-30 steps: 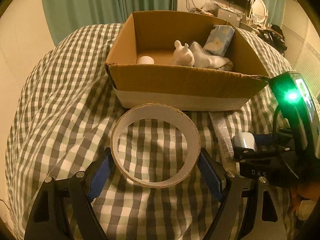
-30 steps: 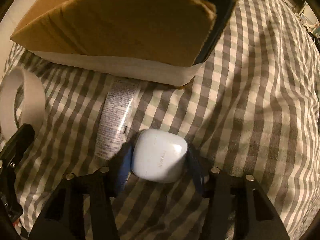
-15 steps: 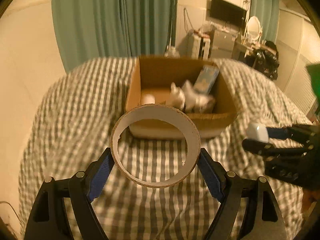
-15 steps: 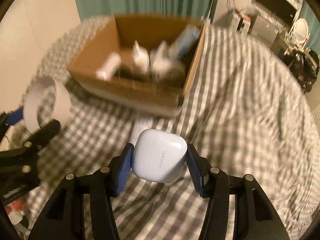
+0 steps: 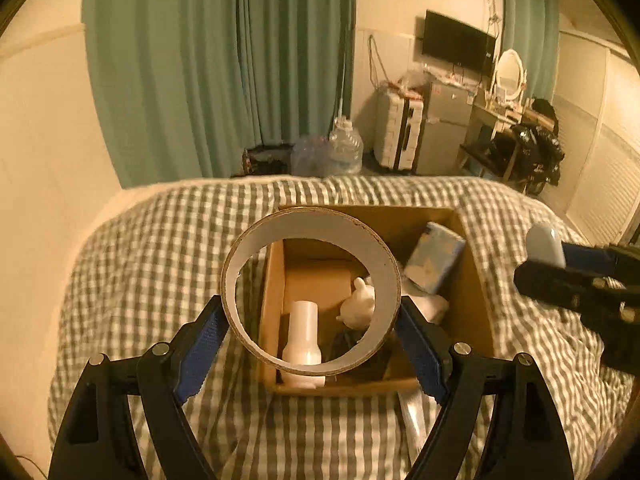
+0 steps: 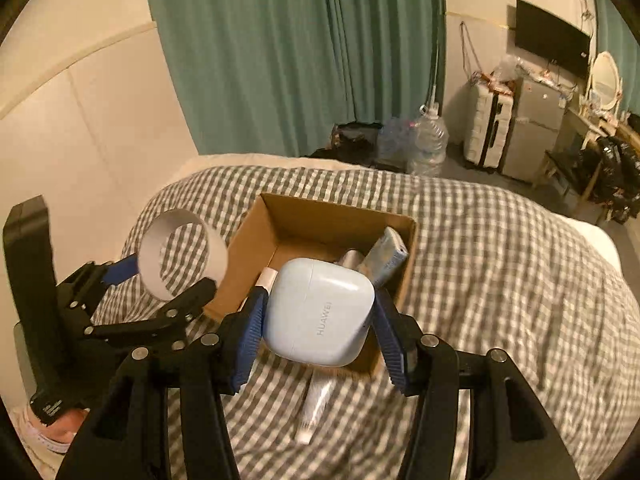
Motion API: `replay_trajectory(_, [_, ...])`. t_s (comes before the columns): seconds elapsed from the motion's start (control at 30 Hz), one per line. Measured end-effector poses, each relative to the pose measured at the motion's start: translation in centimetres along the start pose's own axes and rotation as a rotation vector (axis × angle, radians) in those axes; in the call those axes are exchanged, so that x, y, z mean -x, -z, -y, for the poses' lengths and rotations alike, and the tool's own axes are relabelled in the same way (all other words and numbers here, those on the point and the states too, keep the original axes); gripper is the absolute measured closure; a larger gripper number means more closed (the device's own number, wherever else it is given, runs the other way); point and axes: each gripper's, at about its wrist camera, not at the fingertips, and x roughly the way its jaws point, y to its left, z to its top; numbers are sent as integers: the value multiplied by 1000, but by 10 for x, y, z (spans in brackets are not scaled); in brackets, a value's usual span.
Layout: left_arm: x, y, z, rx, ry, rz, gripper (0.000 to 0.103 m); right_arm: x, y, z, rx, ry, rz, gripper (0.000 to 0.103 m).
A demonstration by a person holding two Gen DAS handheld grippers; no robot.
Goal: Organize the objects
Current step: 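Grasp the white tape roll with the left gripper while the right carries the earbud case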
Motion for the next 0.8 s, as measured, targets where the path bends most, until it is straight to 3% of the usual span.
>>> replay_trajectory(0.17, [-48, -1, 3, -38, 36, -9, 18, -63, -8, 20, -26, -31, -65, 50])
replay_trajectory(0.37, [-81, -4, 21, -128, 60, 4, 18, -106, -5, 38, -70, -71, -78, 50])
replay_trajectory(0.53, [-86, -5, 26, -154, 62, 26, 15, -98, -4, 45, -121, -121, -5, 44])
replay_trajectory(0.57, [-84, -5, 27, -161, 57, 27, 10, -93, -4, 46, -127, -129, 14, 42])
replay_trajectory(0.63, [-79, -3, 29, -170, 54, 38, 4, -86, -6, 48, -132, -130, 39, 36])
replay_trajectory(0.8, [-53, -2, 35, -166, 59, 47, 3, -60, -12, 46, -129, -105, 60, 36])
